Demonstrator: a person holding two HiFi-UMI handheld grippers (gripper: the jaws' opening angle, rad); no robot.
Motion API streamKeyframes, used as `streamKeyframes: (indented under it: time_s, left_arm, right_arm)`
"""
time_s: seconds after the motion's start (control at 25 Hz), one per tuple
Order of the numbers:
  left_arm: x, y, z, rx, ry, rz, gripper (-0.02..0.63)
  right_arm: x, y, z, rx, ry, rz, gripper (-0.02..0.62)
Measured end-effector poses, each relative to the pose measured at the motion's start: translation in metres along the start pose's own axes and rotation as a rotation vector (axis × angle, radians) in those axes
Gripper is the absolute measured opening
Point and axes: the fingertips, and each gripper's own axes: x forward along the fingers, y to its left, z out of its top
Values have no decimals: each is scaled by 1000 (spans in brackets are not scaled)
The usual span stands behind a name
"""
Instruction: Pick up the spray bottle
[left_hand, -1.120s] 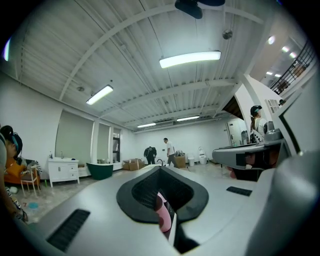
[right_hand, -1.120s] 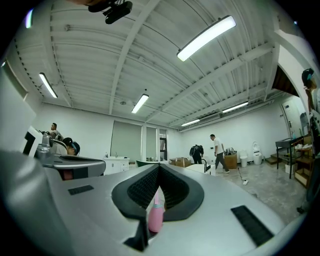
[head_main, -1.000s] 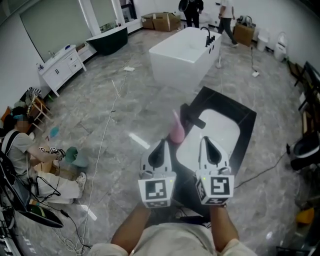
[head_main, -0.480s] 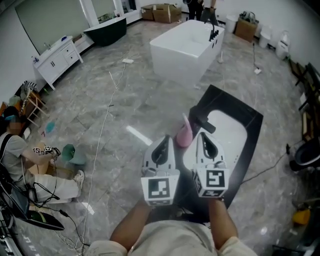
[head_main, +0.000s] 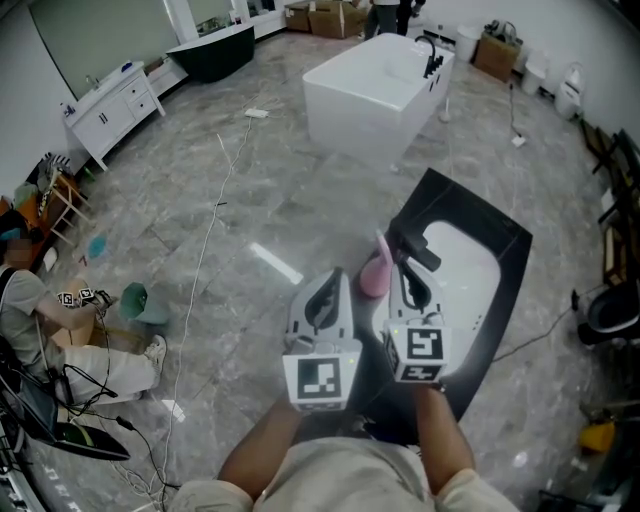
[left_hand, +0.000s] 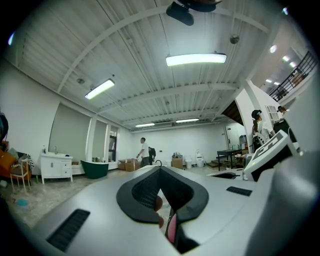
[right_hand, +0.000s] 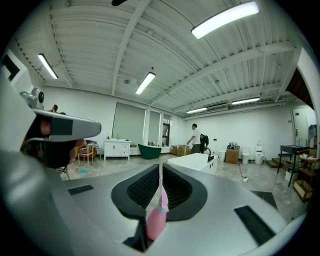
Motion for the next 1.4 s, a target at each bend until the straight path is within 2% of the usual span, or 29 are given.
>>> streamKeyframes:
  time_s: [0.32,0.8,1.4]
  left_arm:
    - [2,4,-6,-7,3,-4,2]
    - [6,18,-15,-8,20,26,2]
    - [17,23,-28,3,42,43,2]
  right_arm:
    - [31,11,-37,-14,108,50,119]
    - [64,4,-89,-2,228,44,183]
    - [88,-3,-129,37,293,49,187]
